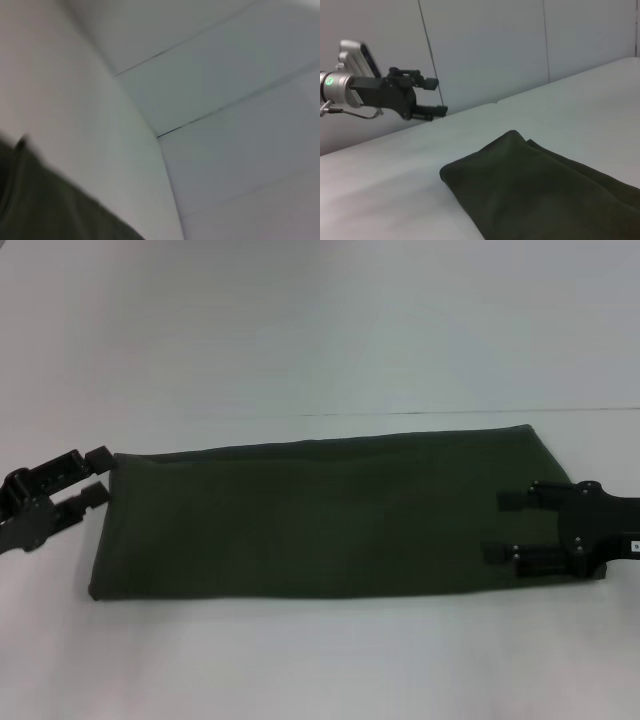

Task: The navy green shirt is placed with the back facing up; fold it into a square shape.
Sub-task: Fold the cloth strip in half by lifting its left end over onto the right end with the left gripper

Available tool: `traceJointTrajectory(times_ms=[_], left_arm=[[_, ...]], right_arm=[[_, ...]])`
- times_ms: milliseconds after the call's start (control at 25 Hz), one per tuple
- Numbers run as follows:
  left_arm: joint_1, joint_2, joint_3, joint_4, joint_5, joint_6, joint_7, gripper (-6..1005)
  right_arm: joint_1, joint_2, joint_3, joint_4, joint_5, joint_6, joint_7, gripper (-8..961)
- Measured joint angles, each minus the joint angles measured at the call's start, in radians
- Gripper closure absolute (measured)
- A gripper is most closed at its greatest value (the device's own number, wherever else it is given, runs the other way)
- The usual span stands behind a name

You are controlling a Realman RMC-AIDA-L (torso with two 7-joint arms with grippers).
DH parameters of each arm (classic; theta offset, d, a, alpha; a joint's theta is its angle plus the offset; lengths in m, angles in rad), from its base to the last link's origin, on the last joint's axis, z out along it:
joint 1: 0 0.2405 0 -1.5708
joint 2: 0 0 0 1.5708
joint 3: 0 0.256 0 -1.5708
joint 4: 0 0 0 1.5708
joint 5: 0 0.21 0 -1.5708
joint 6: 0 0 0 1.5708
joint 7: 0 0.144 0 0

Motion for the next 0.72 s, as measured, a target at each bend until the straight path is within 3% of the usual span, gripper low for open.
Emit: traceJointTrajectory(times_ms=[280, 480, 720], left_arm=[[0.044, -0.007, -0.006, 0.005, 0.069, -0.003, -0.264, 322], [0.068, -0.02, -0.011, -0.003, 0.158, -0.068, -0.303, 323], [0.075, -0.029, -0.003, -0.032, 0.174, -0.13, -0.321, 286]], right_arm=[[0.001, 0.0, -0.001, -0.001, -0.001, 0.004, -0.003, 55], [0.002, 0.001, -0.001, -0.001, -0.001, 0.005, -0.008, 55], [0.004, 0.001, -0.001, -0.001, -0.001, 0.013, -0.011, 56]])
